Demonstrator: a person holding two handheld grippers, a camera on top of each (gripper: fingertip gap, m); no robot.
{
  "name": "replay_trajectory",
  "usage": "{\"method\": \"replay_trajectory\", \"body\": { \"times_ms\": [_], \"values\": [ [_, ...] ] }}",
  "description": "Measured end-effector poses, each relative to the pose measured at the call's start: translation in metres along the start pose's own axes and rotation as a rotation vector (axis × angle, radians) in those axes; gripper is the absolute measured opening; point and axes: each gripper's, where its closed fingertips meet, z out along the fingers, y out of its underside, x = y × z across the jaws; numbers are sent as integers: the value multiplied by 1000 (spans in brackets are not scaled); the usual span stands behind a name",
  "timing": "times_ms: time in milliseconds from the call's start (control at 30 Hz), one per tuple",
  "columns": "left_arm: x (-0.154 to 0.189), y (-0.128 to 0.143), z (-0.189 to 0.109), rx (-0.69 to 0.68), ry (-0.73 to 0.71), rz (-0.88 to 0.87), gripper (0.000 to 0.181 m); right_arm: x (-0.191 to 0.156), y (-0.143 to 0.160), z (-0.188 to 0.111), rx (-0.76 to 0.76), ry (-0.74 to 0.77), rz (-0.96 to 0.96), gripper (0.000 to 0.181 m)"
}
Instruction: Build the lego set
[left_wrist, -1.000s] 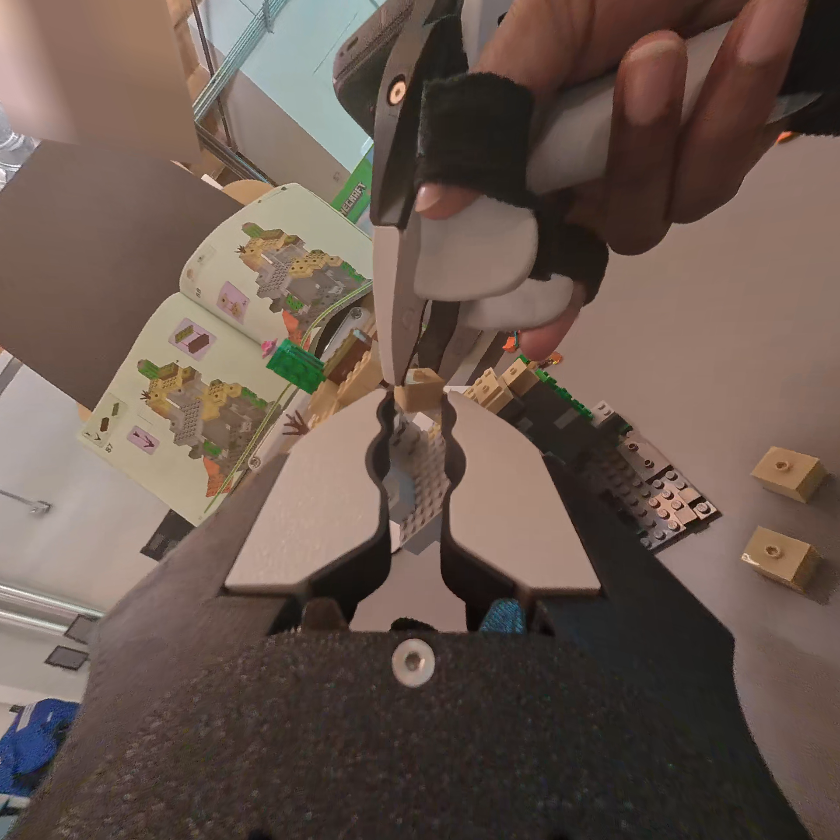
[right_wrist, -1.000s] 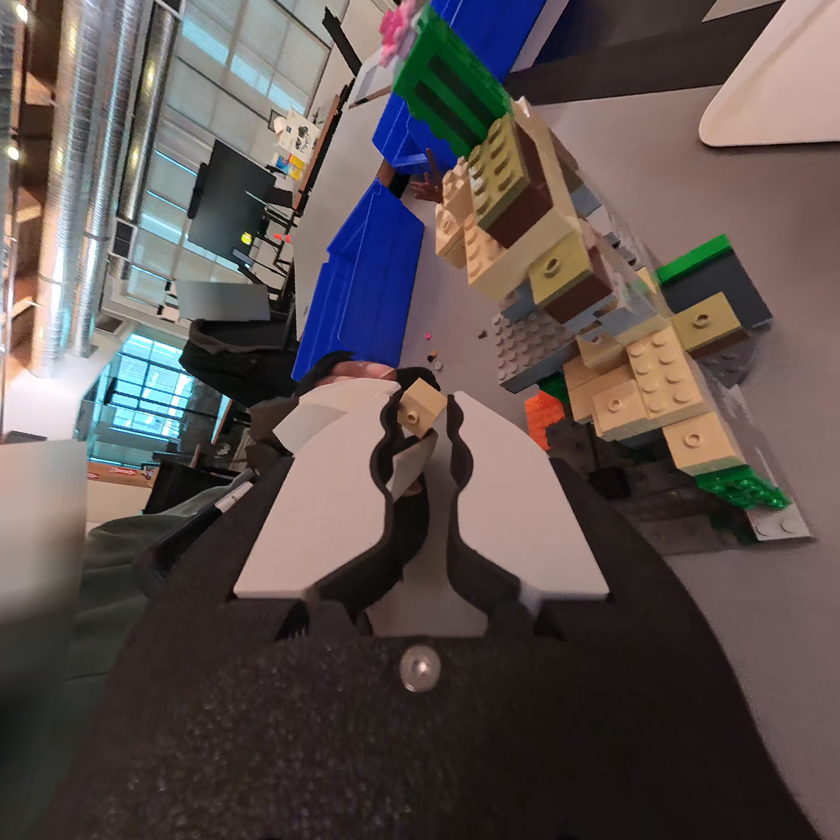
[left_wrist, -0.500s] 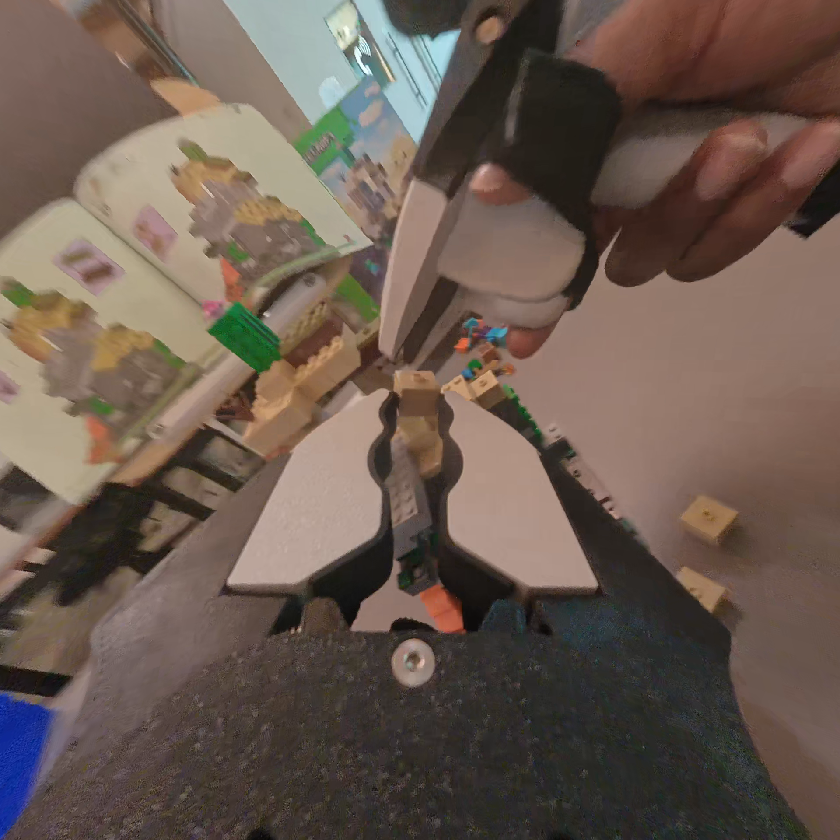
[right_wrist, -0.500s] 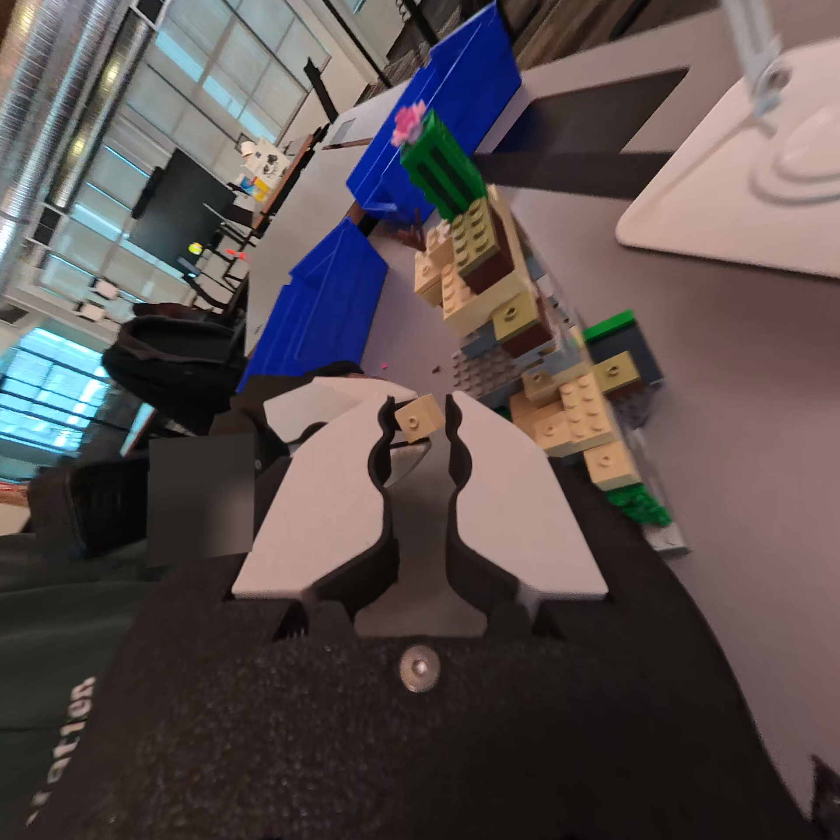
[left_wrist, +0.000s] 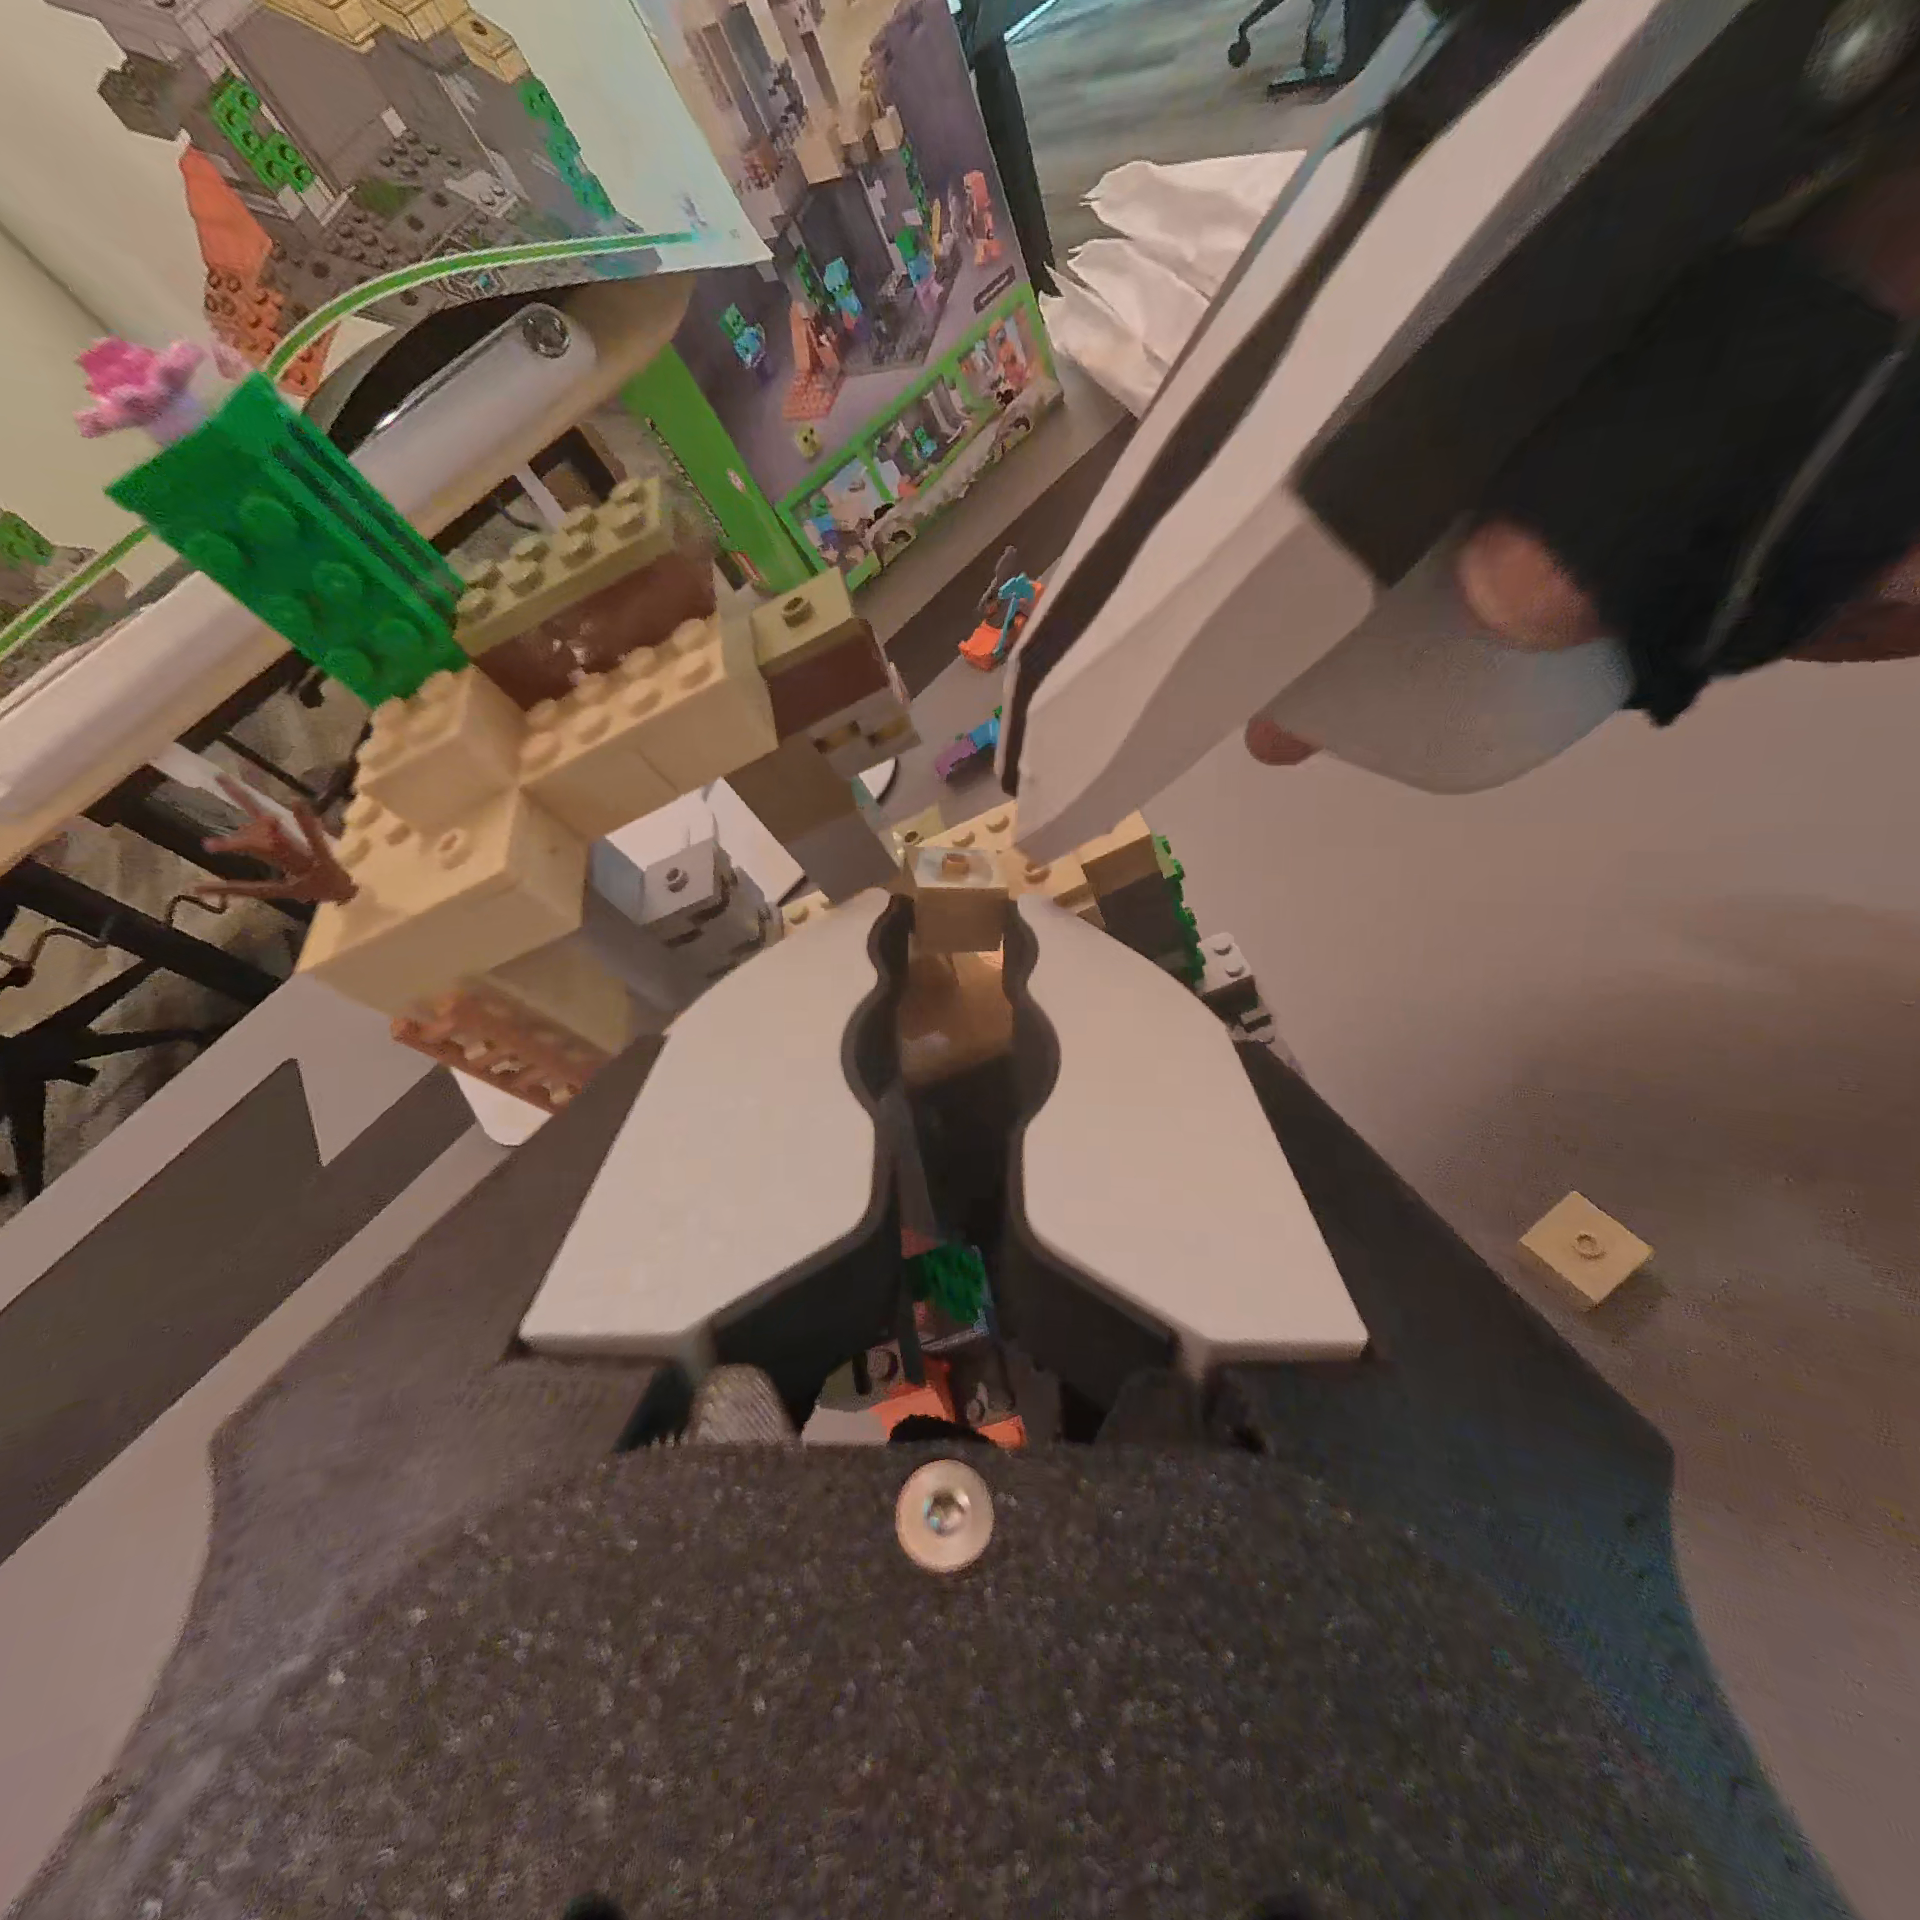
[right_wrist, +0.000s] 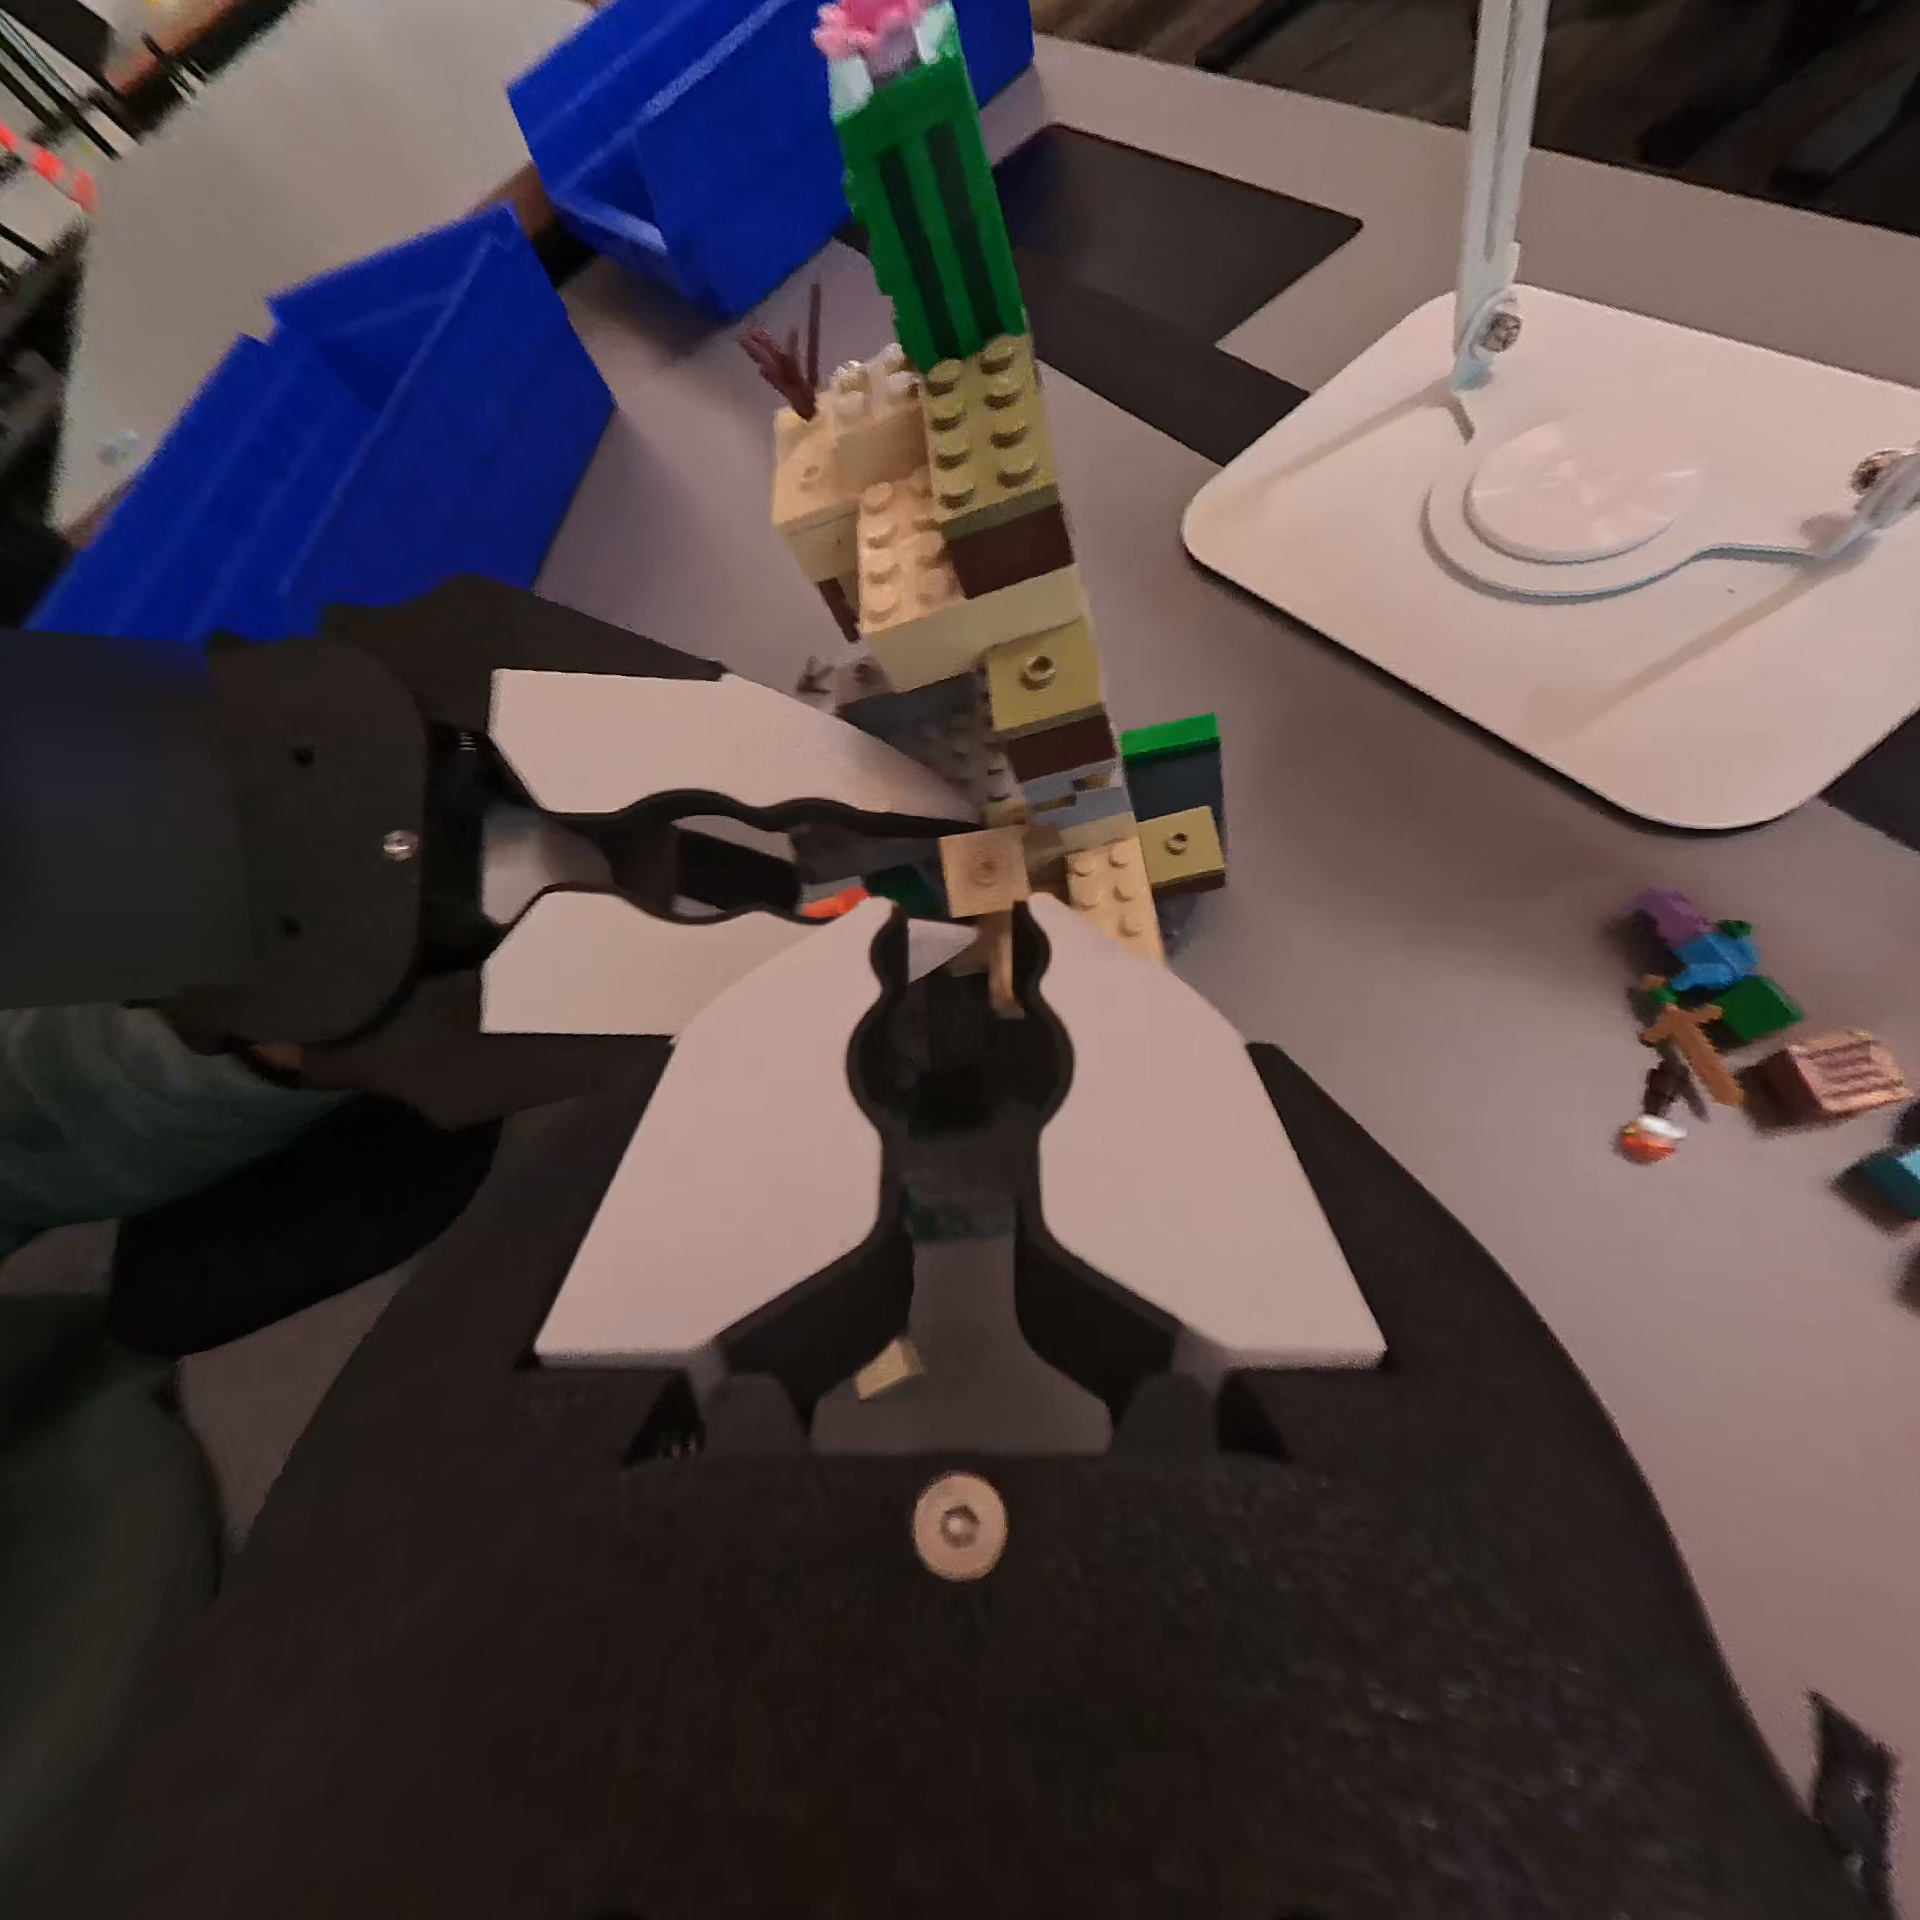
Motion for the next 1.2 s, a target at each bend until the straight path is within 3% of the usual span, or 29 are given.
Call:
{"method": "replay_trajectory", "body": {
  "times_ms": [200,367,867,1200],
  "values": [
    [0,-1,1,6,-2,16,17,6,0,17,-59,-1,-27,26],
    [-1,-1,1,9,-3,19,17,7,0,21,-84,-8,-12,17],
    [3,4,-9,-8,23,85,20,16,8,25,-314,176,-189,16],
    [6,6,-5,-26,101,126,18,15,7,25,-328,163,-147,16]
  ]
}}
